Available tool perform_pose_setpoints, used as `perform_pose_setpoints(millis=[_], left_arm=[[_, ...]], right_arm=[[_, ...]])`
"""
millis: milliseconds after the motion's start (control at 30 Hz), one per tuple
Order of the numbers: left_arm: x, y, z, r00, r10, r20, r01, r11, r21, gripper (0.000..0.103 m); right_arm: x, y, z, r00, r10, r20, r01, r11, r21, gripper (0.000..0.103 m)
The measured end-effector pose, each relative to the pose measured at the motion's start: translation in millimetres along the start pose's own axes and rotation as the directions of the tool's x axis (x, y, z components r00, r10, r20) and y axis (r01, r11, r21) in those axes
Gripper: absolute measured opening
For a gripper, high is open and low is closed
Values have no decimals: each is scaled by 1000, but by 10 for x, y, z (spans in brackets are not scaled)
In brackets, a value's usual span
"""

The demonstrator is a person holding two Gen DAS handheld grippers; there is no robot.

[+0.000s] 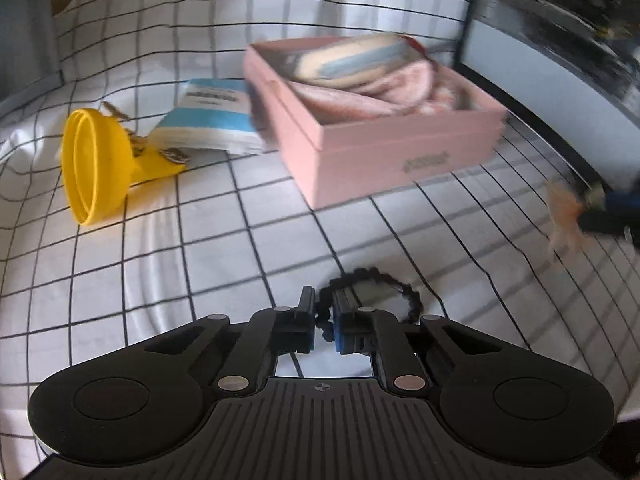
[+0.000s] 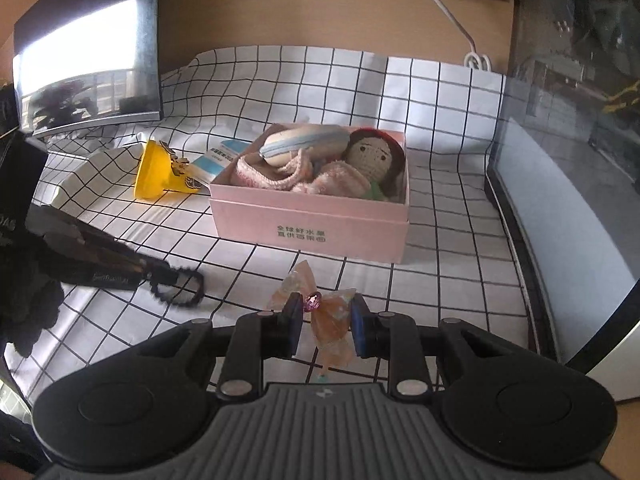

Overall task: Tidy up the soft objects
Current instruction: 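Grasp the black beaded bracelet with left gripper while right holds the pink bow, then carry the bracelet over the pink box and open the left gripper, then lower the pink bow into the pink box and open the right gripper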

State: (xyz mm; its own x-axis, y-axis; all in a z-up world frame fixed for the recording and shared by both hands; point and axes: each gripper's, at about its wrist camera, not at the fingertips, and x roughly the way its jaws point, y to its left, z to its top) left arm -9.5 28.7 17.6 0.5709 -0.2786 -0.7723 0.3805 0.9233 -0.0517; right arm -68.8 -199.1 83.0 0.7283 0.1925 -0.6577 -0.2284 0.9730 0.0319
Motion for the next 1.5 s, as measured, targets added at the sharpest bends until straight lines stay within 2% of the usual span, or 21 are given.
perform_pose_setpoints(millis=[100, 167, 233, 300, 367, 467, 500, 633, 667, 700, 767, 800, 933, 1067, 1167, 1333, 1433, 1500], left_arm=[[-103, -89, -80, 1000, -6, 19, 5, 1000, 31, 11], [-234, -143, -90, 998, -29, 48, 28, 999, 19, 11], [-405, -196, -34, 993, -69, 94, 69, 998, 5, 10], [-622, -298, 89, 982, -93, 165, 89, 995, 35, 11], [-826, -370, 304, 963, -101, 249, 84, 993, 81, 11], [-1019, -460, 687, 924, -107, 366, 61, 989, 135, 11], [-1034, -484, 823, 911, -106, 399, 52, 988, 143, 11], [-825, -507, 1321, 876, -103, 471, 38, 989, 146, 11], [-695, -477, 1449, 876, -118, 467, 61, 989, 135, 15], [-543, -429, 1563, 888, -125, 443, 80, 990, 119, 18], [-151, -350, 1737, 934, -70, 350, 52, 997, 61, 18], [-1, -324, 1768, 946, -41, 321, 33, 999, 29, 18], [197, -175, 1618, 943, -38, 332, 75, 992, -99, 18], [22, -18, 1402, 937, -56, 346, 122, 977, -172, 18], [-154, 103, 1178, 943, -52, 328, 130, 967, -221, 18], [-358, 299, 677, 967, -62, 248, 145, 931, -334, 18], [-475, 456, 360, 970, -84, 226, 177, 886, -429, 18], [-563, 534, 199, 973, -70, 221, 166, 874, -456, 18]], right_arm=[[-82, 0, 31, 1000, -5, 18, 6, 999, -39, 24], [-145, -14, 49, 1000, -11, 24, 12, 998, -56, 25], [-216, -45, 73, 999, -14, 30, 16, 998, -60, 25], [-300, -72, 103, 999, -19, 42, 22, 998, -58, 25], [-387, -104, 139, 998, -24, 60, 27, 998, -48, 25], [-502, -143, 209, 995, -21, 101, 25, 999, -30, 25], [-536, -141, 239, 993, -21, 117, 24, 999, -26, 25], [-610, -127, 328, 986, -14, 169, 17, 1000, -12, 24], [-620, -122, 340, 984, -15, 179, 17, 1000, -9, 24], [-632, -111, 342, 983, -18, 185, 20, 1000, -6, 24], [-648, -114, 331, 981, -25, 191, 26, 1000, -1, 24], [-662, -122, 312, 981, -31, 191, 31, 1000, 4, 24], [-705, -204, 192, 984, -61, 165, 56, 998, 32, 24], [-642, -340, 131, 987, -99, 123, 89, 993, 79, 25], [-568, -378, 183, 987, -101, 124, 91, 993, 79, 25], [-322, -352, 618, 977, -67, 200, 61, 997, 39, 24], [-9, -377, 1008, 974, -2, 225, -15, 997, 73, 25], [326, -404, 1250, 980, 55, 190, -80, 989, 128, 25]])
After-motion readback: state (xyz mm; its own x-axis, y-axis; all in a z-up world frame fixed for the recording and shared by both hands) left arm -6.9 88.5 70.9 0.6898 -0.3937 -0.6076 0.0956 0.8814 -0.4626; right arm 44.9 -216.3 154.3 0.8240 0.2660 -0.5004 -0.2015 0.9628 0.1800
